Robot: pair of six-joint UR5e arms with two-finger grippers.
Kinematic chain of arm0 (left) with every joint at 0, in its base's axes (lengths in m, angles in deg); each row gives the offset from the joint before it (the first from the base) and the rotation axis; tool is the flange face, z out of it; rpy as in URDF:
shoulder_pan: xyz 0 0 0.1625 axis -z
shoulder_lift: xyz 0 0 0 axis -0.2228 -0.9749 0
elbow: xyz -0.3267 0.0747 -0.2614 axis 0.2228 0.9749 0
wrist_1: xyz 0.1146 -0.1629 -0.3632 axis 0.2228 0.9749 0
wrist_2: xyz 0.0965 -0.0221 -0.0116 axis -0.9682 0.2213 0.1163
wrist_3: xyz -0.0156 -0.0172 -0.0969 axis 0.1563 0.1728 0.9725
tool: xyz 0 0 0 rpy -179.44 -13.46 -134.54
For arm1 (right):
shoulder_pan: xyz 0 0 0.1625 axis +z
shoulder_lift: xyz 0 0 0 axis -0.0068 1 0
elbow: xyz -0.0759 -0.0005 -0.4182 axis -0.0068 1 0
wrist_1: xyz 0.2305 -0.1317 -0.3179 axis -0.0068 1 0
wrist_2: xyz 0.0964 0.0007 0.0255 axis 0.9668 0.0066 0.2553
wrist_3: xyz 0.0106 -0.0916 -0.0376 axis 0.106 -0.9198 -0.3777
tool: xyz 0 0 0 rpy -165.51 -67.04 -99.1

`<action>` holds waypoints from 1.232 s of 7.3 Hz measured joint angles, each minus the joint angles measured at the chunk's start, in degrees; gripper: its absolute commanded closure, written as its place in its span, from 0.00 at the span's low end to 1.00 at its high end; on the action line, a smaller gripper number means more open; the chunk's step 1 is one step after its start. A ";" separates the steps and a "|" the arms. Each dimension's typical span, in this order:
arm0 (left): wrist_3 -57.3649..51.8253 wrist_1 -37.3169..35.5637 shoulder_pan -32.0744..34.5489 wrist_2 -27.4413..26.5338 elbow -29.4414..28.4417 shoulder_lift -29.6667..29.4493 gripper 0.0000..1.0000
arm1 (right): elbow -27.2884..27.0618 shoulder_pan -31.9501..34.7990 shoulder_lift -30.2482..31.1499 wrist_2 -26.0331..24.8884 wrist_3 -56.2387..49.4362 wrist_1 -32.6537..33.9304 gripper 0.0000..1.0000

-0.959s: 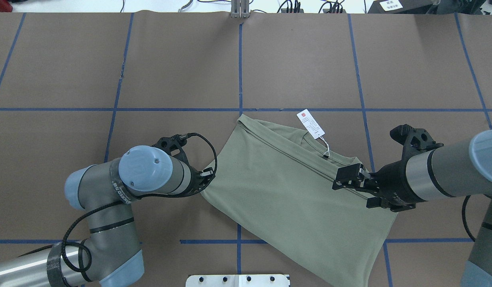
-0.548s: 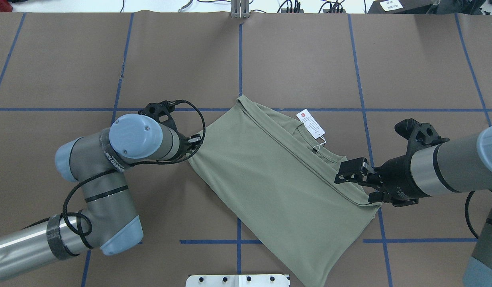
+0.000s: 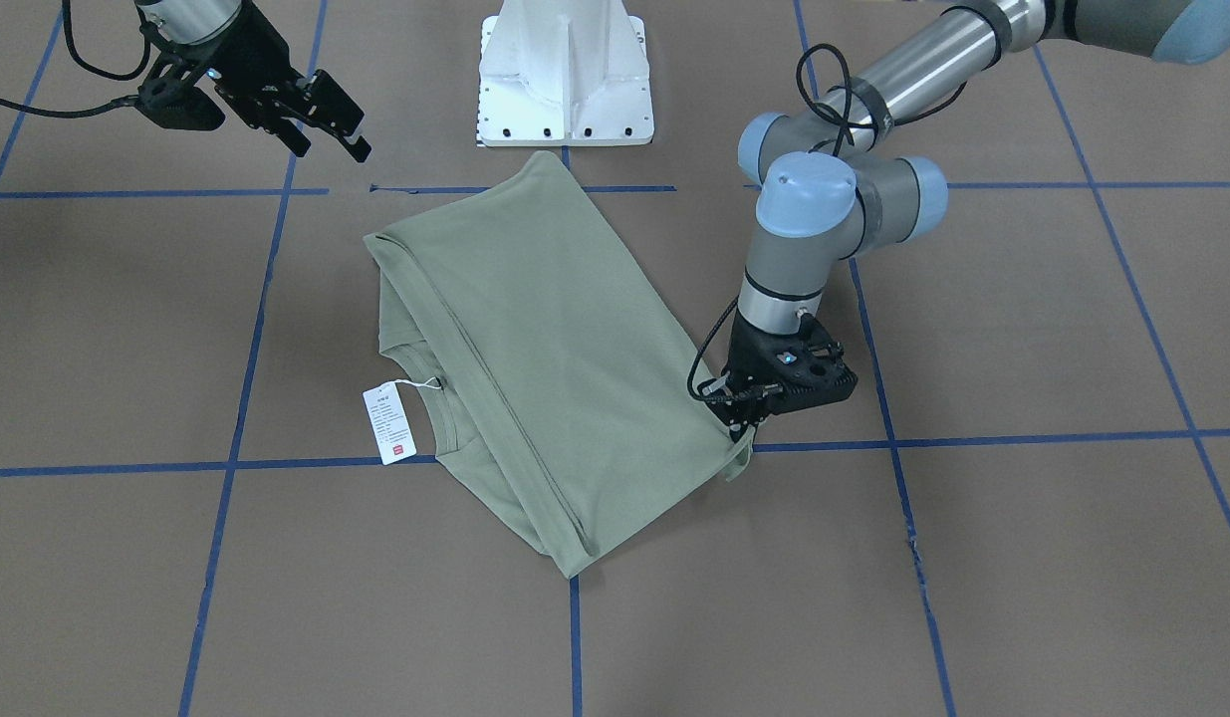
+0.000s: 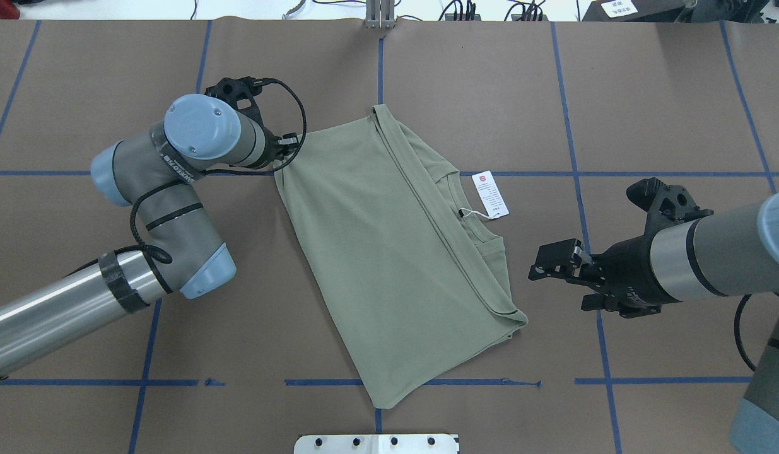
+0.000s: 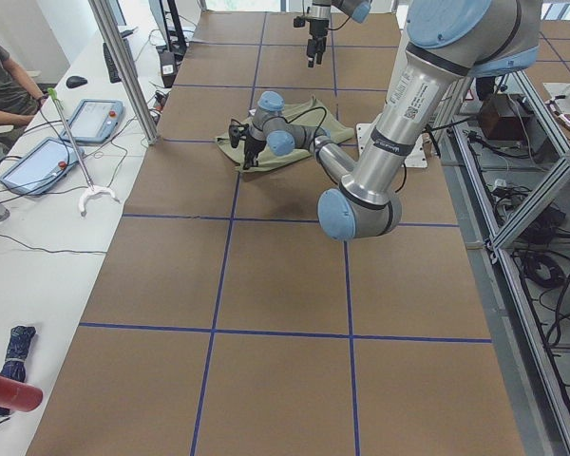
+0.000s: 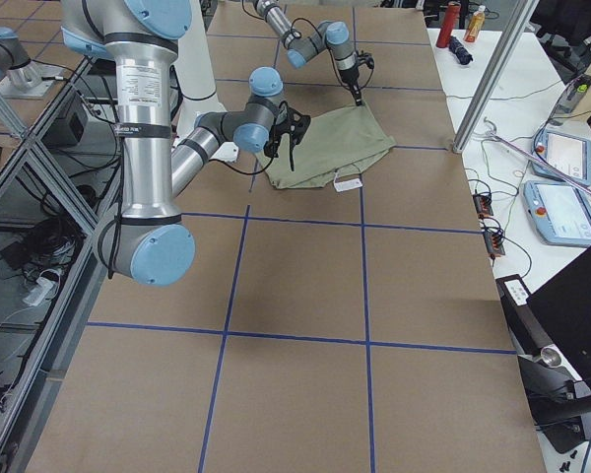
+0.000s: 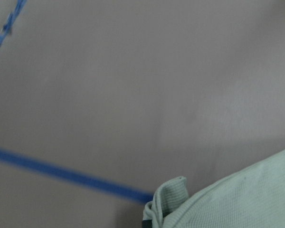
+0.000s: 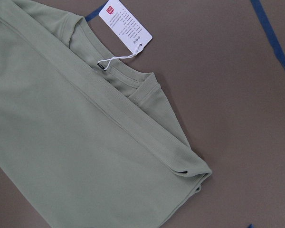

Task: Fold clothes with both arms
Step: 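Rotate the shirt with both grippers so its length points away from the robot, then move the right gripper to the shirt's folded side edge near the tag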

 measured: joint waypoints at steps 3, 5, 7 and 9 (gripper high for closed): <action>-5.17 13.97 1.54 -4.56 -19.97 -11.47 1.00 | 0.13 0.13 -0.28 -0.02 -0.01 0.00 0.00; -6.84 18.21 1.57 -7.41 -26.13 -15.46 0.01 | 0.27 0.05 -0.32 -0.02 -0.01 0.00 0.00; -7.14 20.41 1.57 -8.42 -28.11 -16.50 0.00 | 0.77 0.17 -1.12 -0.02 -0.08 0.11 0.00; -10.38 20.63 2.49 -8.13 -27.84 -16.54 0.00 | 4.34 1.13 -4.81 0.15 -0.58 0.65 0.00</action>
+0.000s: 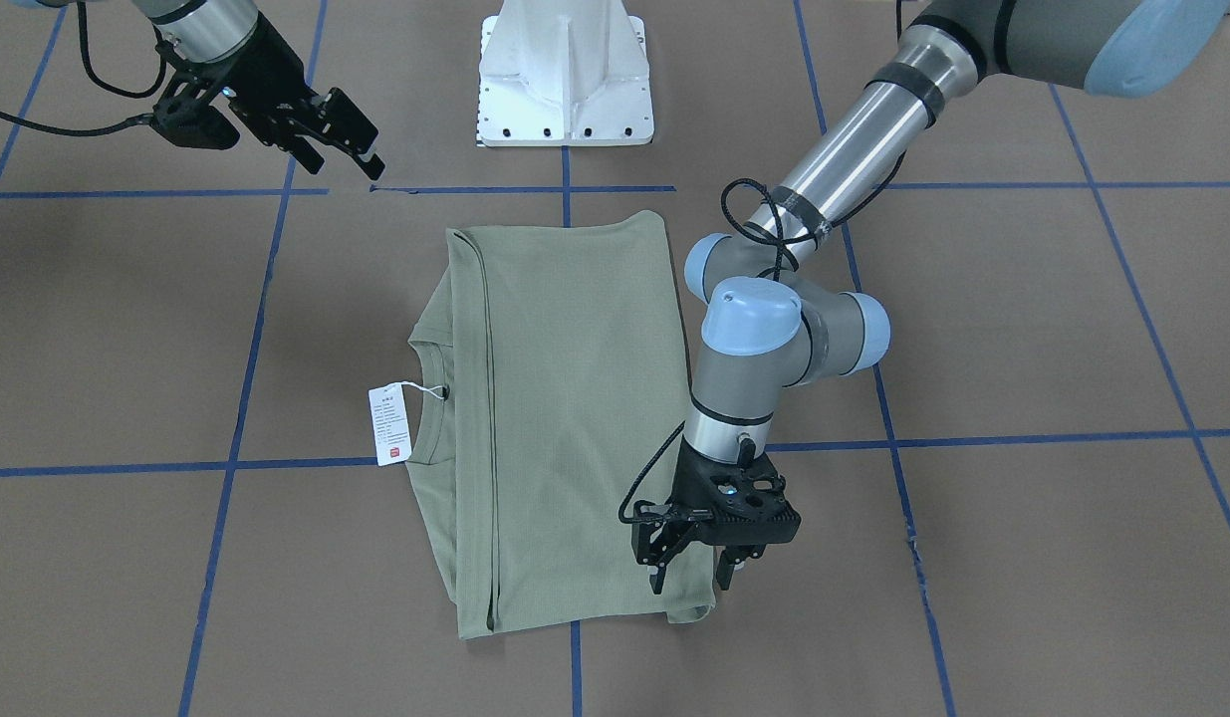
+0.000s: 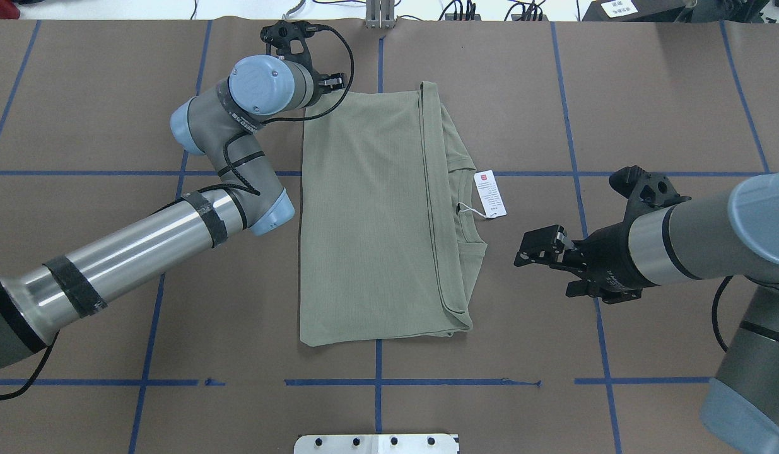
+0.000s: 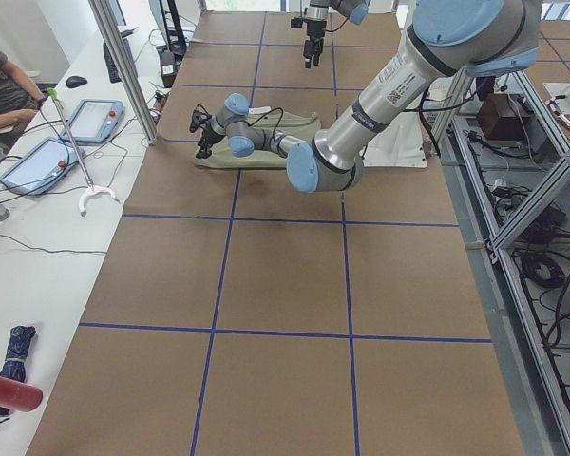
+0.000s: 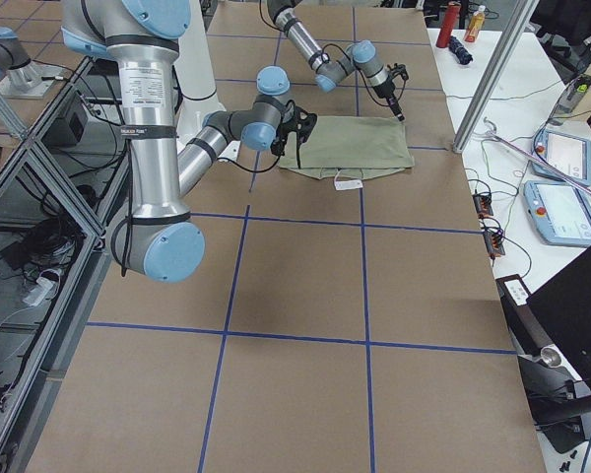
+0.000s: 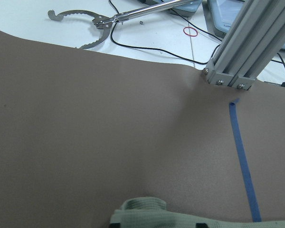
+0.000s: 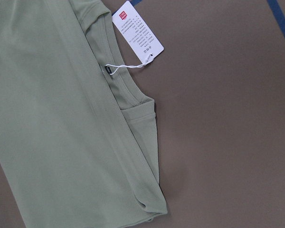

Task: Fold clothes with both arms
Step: 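Move the right gripper to the shirt's folded side edge near the tag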

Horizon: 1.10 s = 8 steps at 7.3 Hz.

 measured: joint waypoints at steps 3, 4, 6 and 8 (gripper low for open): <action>-6.47 -9.13 2.83 7.21 13.17 7.30 0.00 | 5.94 0.69 -9.09 0.10 -8.65 9.22 0.00; -8.52 -14.50 3.12 8.35 21.69 12.21 0.00 | 8.12 0.69 -13.77 -0.13 -13.22 14.72 0.00; -12.13 -28.40 2.87 9.11 38.37 19.44 0.00 | 13.92 0.09 -19.72 -1.19 -22.53 19.44 0.00; -13.11 -37.83 1.93 11.60 48.80 22.57 0.00 | 19.08 -3.86 -22.32 -5.95 -32.16 20.04 0.00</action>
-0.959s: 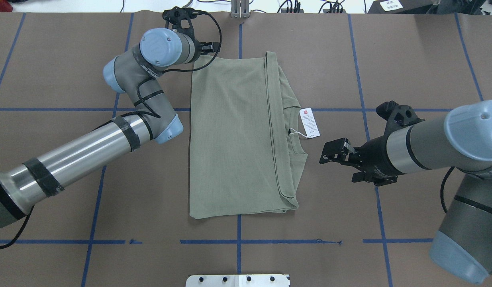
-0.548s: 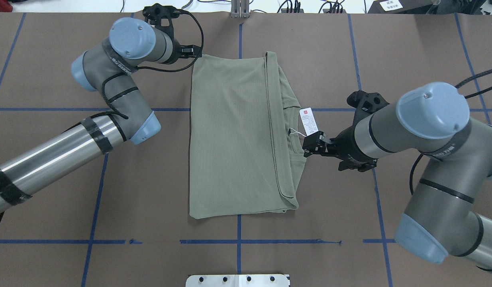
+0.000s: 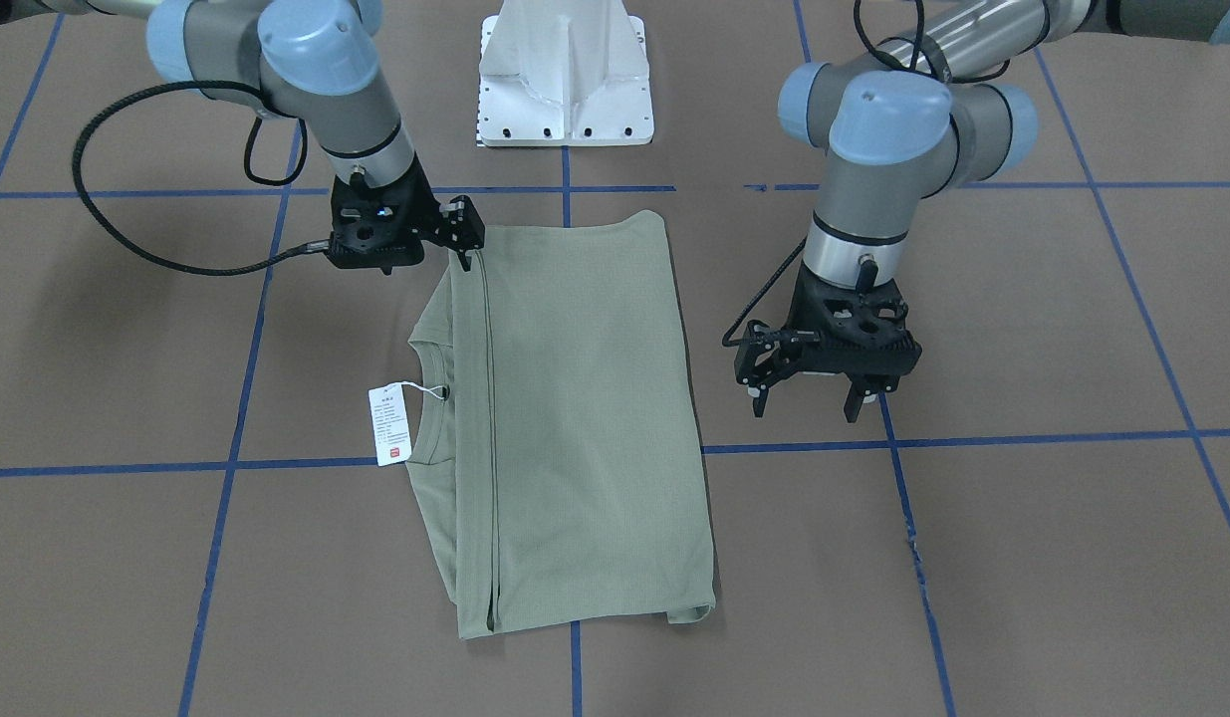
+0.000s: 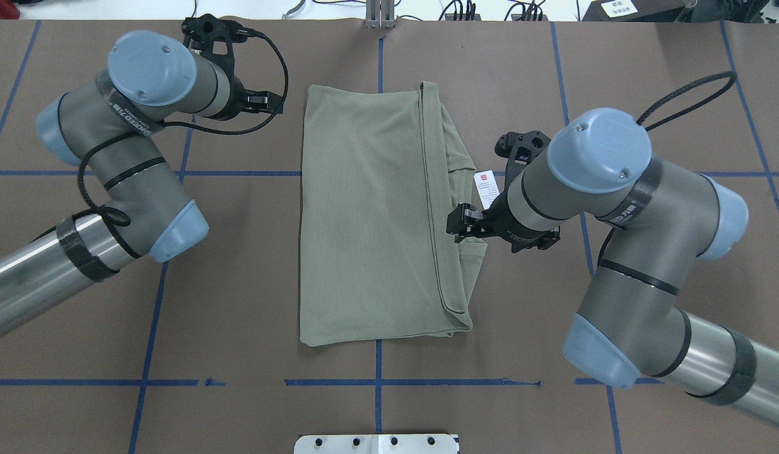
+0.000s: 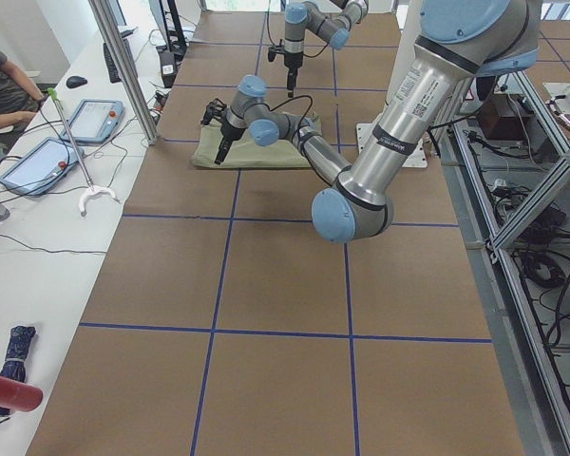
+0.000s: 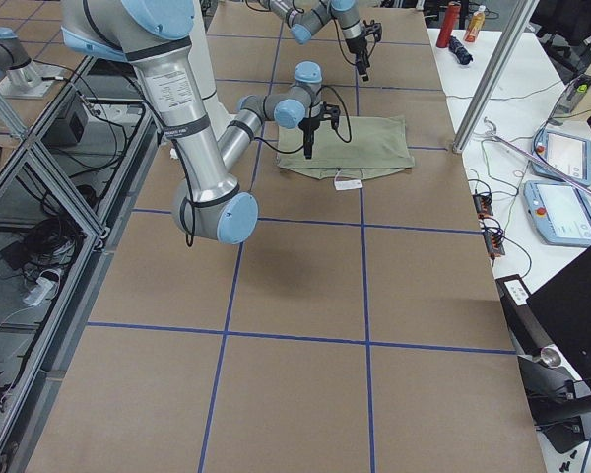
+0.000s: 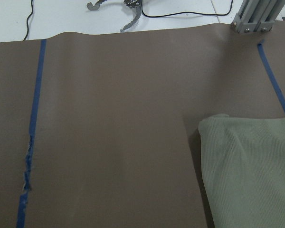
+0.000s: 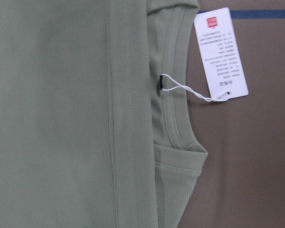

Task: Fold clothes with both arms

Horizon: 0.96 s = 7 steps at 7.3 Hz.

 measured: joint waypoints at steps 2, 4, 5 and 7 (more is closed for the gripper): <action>0.28 -2.09 -0.53 2.42 4.06 2.02 0.00 | 2.35 -3.37 -1.14 -2.69 -9.61 -0.07 0.00; 0.42 -2.33 -0.58 3.07 4.66 2.43 0.00 | 3.34 -4.96 -1.20 -3.12 -14.49 -0.12 0.00; 0.47 -2.35 -0.60 3.48 4.72 2.55 0.00 | 3.57 -5.58 -1.20 -3.18 -15.20 -0.11 0.00; 0.50 -2.35 -0.60 4.09 4.80 2.79 0.00 | 3.95 -6.69 -0.84 -3.47 -15.56 -0.07 0.00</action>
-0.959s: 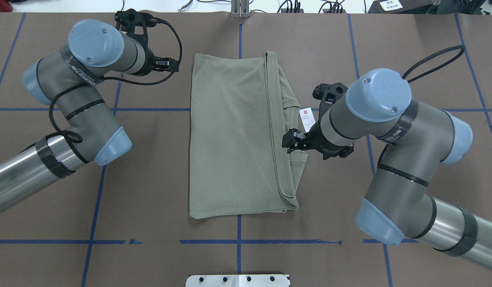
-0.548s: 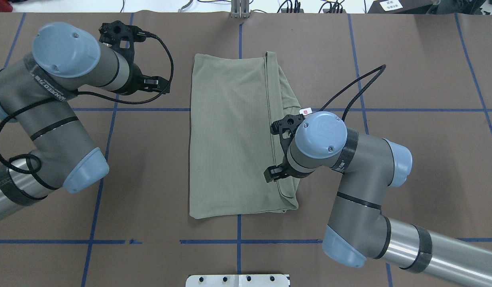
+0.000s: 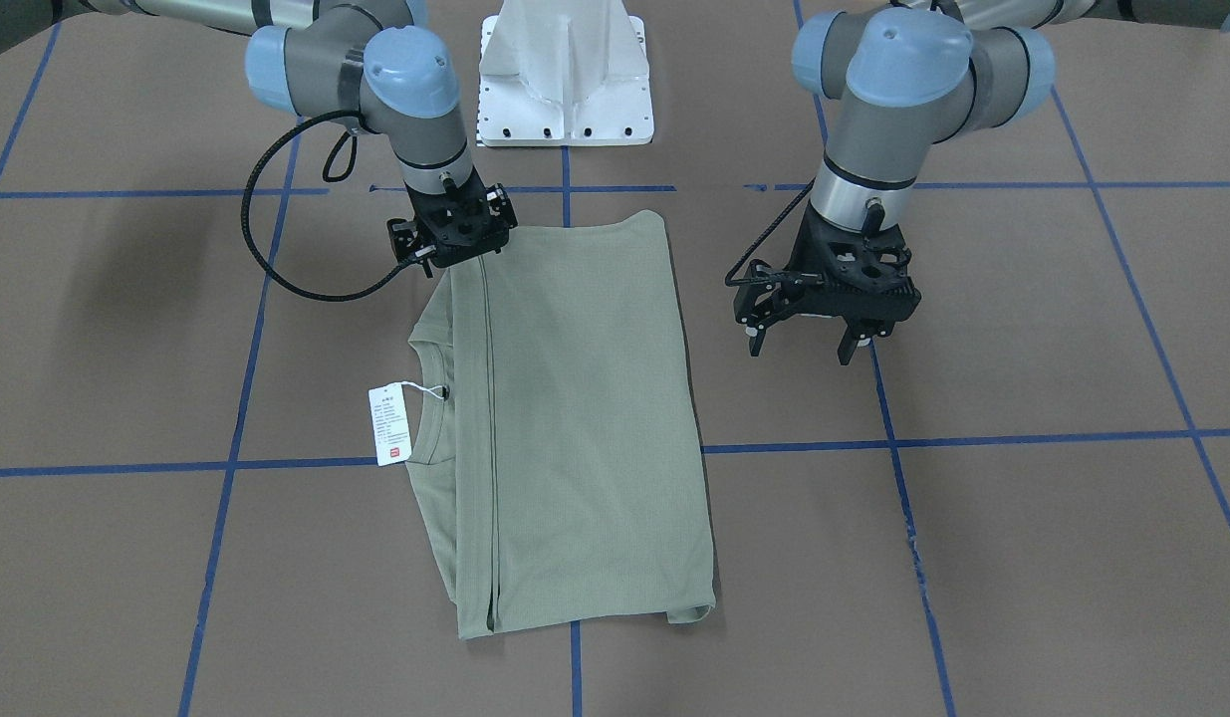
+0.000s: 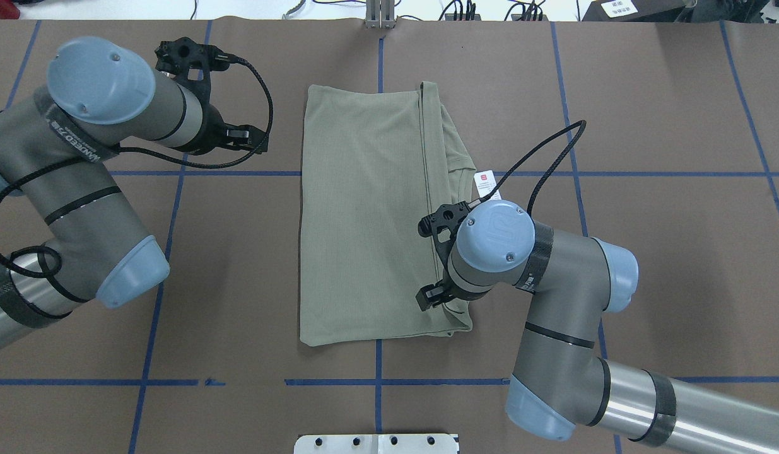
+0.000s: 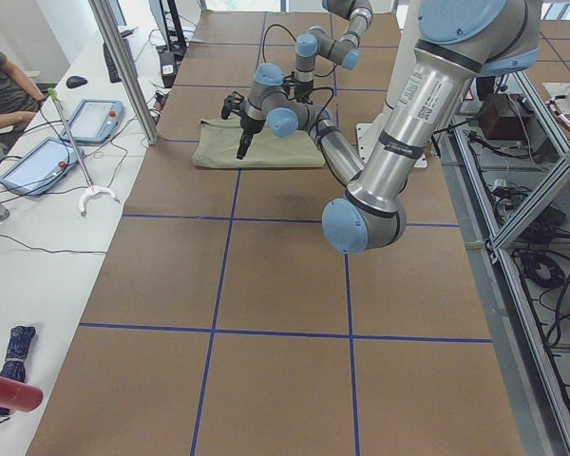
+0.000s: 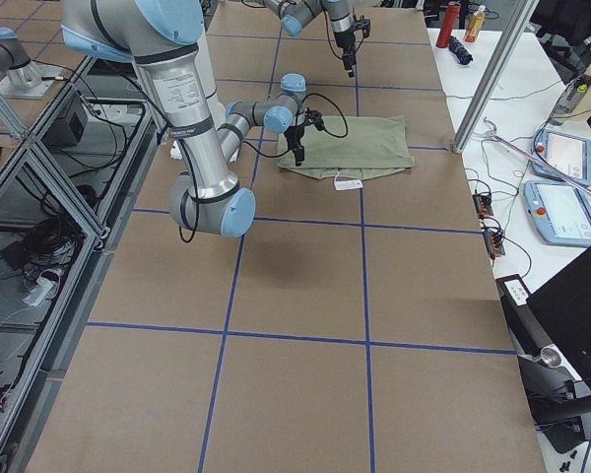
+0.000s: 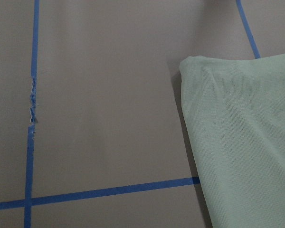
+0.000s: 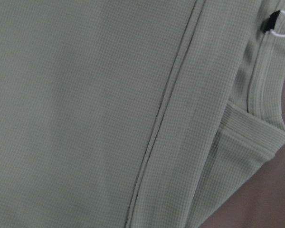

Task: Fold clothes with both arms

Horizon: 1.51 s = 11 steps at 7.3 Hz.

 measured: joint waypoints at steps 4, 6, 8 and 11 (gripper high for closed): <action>0.00 0.24 -0.04 1.08 -0.29 0.11 0.00 | 0.80 -0.47 0.38 0.16 -0.07 0.31 0.00; 0.01 0.44 -0.08 1.18 -0.48 0.08 0.00 | 0.89 -0.51 1.00 0.11 -0.05 0.37 0.00; 0.08 0.50 -0.09 1.19 -0.60 0.06 0.00 | 0.99 -0.57 1.68 0.04 -0.05 0.38 0.00; 0.18 0.57 -0.12 1.23 -0.74 0.05 0.00 | 0.91 -0.35 2.30 0.02 0.03 0.32 0.00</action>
